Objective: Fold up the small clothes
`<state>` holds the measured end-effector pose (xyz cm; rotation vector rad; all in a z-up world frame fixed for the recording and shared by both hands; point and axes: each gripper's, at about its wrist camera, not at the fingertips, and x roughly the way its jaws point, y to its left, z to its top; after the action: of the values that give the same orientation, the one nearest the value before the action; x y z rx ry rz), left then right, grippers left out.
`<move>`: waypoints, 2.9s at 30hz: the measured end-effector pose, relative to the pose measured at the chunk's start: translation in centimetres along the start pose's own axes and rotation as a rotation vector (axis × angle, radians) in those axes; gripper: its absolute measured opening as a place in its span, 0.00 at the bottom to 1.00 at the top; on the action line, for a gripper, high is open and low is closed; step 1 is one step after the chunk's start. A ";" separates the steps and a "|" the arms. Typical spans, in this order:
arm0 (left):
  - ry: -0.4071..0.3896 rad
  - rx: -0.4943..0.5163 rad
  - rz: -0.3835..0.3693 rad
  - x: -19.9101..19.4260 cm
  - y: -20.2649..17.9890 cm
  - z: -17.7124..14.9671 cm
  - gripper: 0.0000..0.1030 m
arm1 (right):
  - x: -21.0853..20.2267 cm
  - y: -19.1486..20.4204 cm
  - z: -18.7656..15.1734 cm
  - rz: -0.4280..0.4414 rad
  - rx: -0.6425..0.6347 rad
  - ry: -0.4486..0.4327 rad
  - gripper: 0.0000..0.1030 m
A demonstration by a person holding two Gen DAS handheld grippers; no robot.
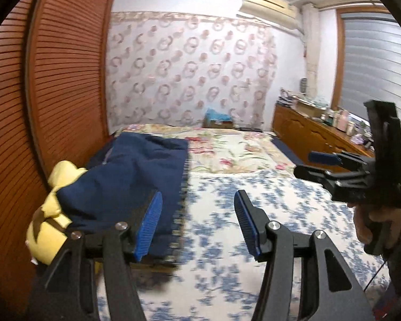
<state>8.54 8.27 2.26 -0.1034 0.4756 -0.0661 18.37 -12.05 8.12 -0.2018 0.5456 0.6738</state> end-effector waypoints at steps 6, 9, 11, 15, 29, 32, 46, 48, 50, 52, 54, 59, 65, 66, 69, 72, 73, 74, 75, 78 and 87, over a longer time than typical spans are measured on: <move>-0.003 0.050 -0.034 -0.3 -4.1 0.3 0.54 | -6.0 -1.8 -2.6 -0.117 0.082 -0.051 0.73; -0.008 0.068 -0.036 -0.7 -5.7 0.7 0.54 | -8.4 -2.6 -3.4 -0.176 0.117 -0.079 0.73; -0.016 0.074 -0.039 -1.1 -6.6 1.1 0.54 | -10.1 -3.2 -4.0 -0.206 0.143 -0.100 0.73; -0.036 0.081 -0.029 -2.2 -8.1 1.5 0.54 | -13.4 -4.1 -4.9 -0.252 0.191 -0.149 0.73; -0.040 0.099 -0.001 -3.2 -9.8 1.6 0.56 | -16.4 -4.8 -6.6 -0.299 0.235 -0.184 0.73; -0.039 0.095 0.002 -3.1 -9.7 1.5 0.56 | -16.5 -4.9 -6.7 -0.295 0.236 -0.184 0.73; -0.042 0.084 0.013 -3.1 -9.2 1.7 0.56 | -16.8 -4.8 -7.0 -0.303 0.230 -0.186 0.73; -0.043 0.086 0.015 -3.1 -9.3 1.7 0.56 | -16.9 -4.9 -7.0 -0.303 0.230 -0.186 0.73; -0.046 0.087 0.018 -3.2 -9.1 1.7 0.56 | -16.8 -4.8 -6.9 -0.302 0.231 -0.186 0.73; -0.047 0.086 0.019 -3.3 -9.2 1.7 0.56 | -17.1 -4.9 -7.0 -0.304 0.232 -0.190 0.73; -0.048 0.085 0.019 -3.3 -9.2 1.7 0.56 | -17.2 -5.0 -6.9 -0.304 0.232 -0.191 0.73; -0.049 0.086 0.020 -3.3 -9.2 1.7 0.56 | -17.4 -5.3 -6.9 -0.311 0.235 -0.194 0.73; -0.059 0.085 0.028 -3.6 -9.2 1.9 0.56 | -17.6 -5.4 -6.8 -0.312 0.237 -0.194 0.73; -0.060 0.085 0.028 -3.7 -9.2 1.9 0.56 | -17.7 -5.5 -6.8 -0.312 0.237 -0.194 0.73; -0.063 0.086 0.030 -3.8 -9.2 2.1 0.56 | -17.6 -5.4 -6.8 -0.310 0.236 -0.194 0.73; -0.064 0.086 0.030 -3.9 -9.2 2.1 0.56 | -17.6 -5.4 -6.8 -0.312 0.236 -0.195 0.73; -0.064 0.087 0.030 -3.9 -9.2 2.1 0.56 | -17.6 -5.4 -6.8 -0.311 0.237 -0.195 0.73; -0.064 0.087 0.031 -3.9 -9.2 2.1 0.56 | -17.7 -5.5 -6.8 -0.310 0.236 -0.196 0.73; -0.064 0.087 0.031 -3.9 -9.2 2.1 0.56 | -17.6 -5.4 -6.8 -0.311 0.236 -0.195 0.73; -0.065 0.086 0.031 -3.8 -9.2 2.0 0.56 | -17.6 -5.4 -6.9 -0.312 0.236 -0.194 0.73; -0.066 0.087 0.031 -3.8 -9.2 2.0 0.56 | -17.6 -5.6 -6.9 -0.312 0.235 -0.195 0.73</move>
<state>5.70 -0.36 6.79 -0.0132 0.4075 -0.0528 7.64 -28.18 11.85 0.0015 0.3911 0.3179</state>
